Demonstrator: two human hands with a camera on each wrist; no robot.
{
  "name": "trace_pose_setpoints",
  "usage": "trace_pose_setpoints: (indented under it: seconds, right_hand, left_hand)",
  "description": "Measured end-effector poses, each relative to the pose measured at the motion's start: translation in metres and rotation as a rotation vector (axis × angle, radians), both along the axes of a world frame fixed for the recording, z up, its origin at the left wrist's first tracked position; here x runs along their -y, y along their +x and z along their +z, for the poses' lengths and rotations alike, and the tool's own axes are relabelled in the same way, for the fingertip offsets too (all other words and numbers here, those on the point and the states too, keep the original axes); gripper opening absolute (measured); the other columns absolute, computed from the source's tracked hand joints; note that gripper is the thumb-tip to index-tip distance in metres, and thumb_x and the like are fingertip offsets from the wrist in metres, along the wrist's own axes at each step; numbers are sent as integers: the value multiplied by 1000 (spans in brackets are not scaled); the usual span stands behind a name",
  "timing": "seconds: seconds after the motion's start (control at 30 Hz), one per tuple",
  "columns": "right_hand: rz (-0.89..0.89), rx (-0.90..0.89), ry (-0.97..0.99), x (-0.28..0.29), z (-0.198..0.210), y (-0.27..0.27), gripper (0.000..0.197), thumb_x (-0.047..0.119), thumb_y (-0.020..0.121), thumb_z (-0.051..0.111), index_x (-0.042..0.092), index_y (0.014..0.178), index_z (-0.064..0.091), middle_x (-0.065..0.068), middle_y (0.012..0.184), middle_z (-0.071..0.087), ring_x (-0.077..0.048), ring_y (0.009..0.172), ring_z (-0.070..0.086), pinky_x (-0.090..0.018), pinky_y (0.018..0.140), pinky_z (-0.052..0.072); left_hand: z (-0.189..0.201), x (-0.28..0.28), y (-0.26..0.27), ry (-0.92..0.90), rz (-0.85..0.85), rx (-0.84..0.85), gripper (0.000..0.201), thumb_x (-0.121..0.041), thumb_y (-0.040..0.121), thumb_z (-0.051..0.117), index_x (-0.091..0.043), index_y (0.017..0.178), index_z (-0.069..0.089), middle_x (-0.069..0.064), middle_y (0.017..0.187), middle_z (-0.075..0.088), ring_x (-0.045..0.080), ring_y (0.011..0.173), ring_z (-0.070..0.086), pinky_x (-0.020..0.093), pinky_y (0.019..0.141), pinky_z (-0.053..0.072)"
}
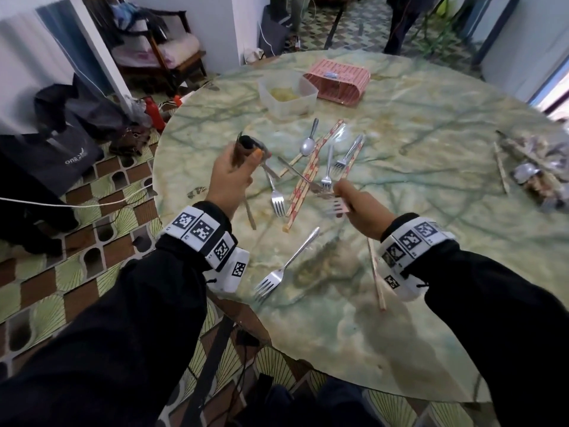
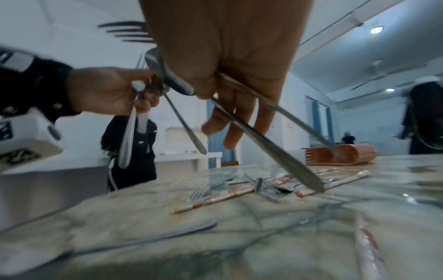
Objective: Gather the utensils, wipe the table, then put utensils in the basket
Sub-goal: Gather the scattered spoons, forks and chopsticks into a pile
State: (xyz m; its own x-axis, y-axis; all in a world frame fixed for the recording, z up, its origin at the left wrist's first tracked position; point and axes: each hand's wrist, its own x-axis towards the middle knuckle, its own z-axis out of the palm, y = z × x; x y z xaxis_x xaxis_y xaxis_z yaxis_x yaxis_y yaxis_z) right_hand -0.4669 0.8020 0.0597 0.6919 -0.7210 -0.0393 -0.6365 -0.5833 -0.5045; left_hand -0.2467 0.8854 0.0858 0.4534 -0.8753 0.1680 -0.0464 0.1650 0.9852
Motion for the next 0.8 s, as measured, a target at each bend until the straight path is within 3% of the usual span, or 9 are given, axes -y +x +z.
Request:
trace_pose_setpoints:
  seconds: [0.07, 0.13, 0.2, 0.27, 0.33, 0.43, 0.57, 0.67, 0.8]
  right_hand:
    - [-65, 70, 8, 3, 1, -11, 19, 1, 93, 43, 2, 112, 43, -10, 80, 52, -22, 72, 48, -28, 65, 33]
    - [-94, 50, -25, 7, -4, -23, 11, 8, 94, 45, 7, 104, 45, -10, 75, 49, -24, 68, 45, -36, 67, 38]
    - [-106, -29, -10, 12, -14, -36, 15, 17, 92, 53, 8, 102, 49, -2, 66, 49, -23, 60, 44, -33, 63, 37]
    - [-88, -124, 67, 15, -22, -49, 25, 18, 84, 65, 9, 106, 56, 5, 61, 46, -12, 56, 43, -28, 61, 34]
    - [-46, -259, 75, 15, -26, -57, 33, 10, 78, 66, 15, 111, 64, 2, 70, 55, -14, 66, 50, -26, 67, 39]
    - [49, -454, 11, 8, -31, -60, 40, 9, 78, 61, 25, 114, 67, -2, 97, 68, -19, 92, 62, -23, 75, 44]
    - [139, -548, -47, 5, -40, -62, 38, 17, 83, 59, 30, 118, 64, 3, 110, 68, -16, 104, 62, -22, 84, 46]
    - [188, -589, -103, 10, -44, -66, 35, 21, 87, 56, 30, 120, 63, 4, 115, 64, -17, 107, 59, -19, 75, 37]
    - [271, -667, -181, 19, -44, -71, 25, 18, 88, 54, 18, 109, 67, 0, 112, 59, -21, 101, 59, -20, 54, 27]
  left_hand:
    - [3, 4, -4, -62, -41, 27, 10, -11, 95, 47, -19, 90, 50, -3, 90, 66, -5, 78, 65, 8, 64, 44]
    - [4, 7, -5, -121, -104, -11, 11, -7, 96, 43, -13, 89, 50, -6, 79, 66, 3, 75, 68, 14, 72, 49]
    - [4, 7, -8, -92, -194, -12, 12, -7, 97, 40, -12, 90, 48, 0, 75, 60, 8, 66, 65, 22, 70, 53]
    - [0, 3, -15, -2, -264, 102, 9, -10, 97, 41, -15, 92, 46, 2, 73, 51, 4, 58, 57, 20, 60, 50]
    - [-9, -1, -22, 81, -331, 263, 6, -12, 93, 51, -12, 96, 46, 4, 72, 47, 0, 56, 48, 13, 55, 43]
    - [-33, 0, -25, 255, -478, 694, 38, -11, 76, 73, -7, 109, 54, 1, 80, 59, 3, 67, 53, 8, 60, 41]
    - [-58, 5, -29, 548, -740, 1128, 26, 3, 74, 62, 0, 100, 62, 7, 88, 63, 19, 77, 53, 10, 59, 35]
    - [-72, 8, -34, 627, -858, 1285, 36, 4, 79, 55, -3, 114, 63, 16, 111, 58, 28, 104, 53, 27, 85, 38]
    - [-75, 17, -34, 548, -928, 1325, 32, 0, 82, 58, -6, 112, 66, 16, 114, 52, 29, 103, 51, 29, 91, 38]
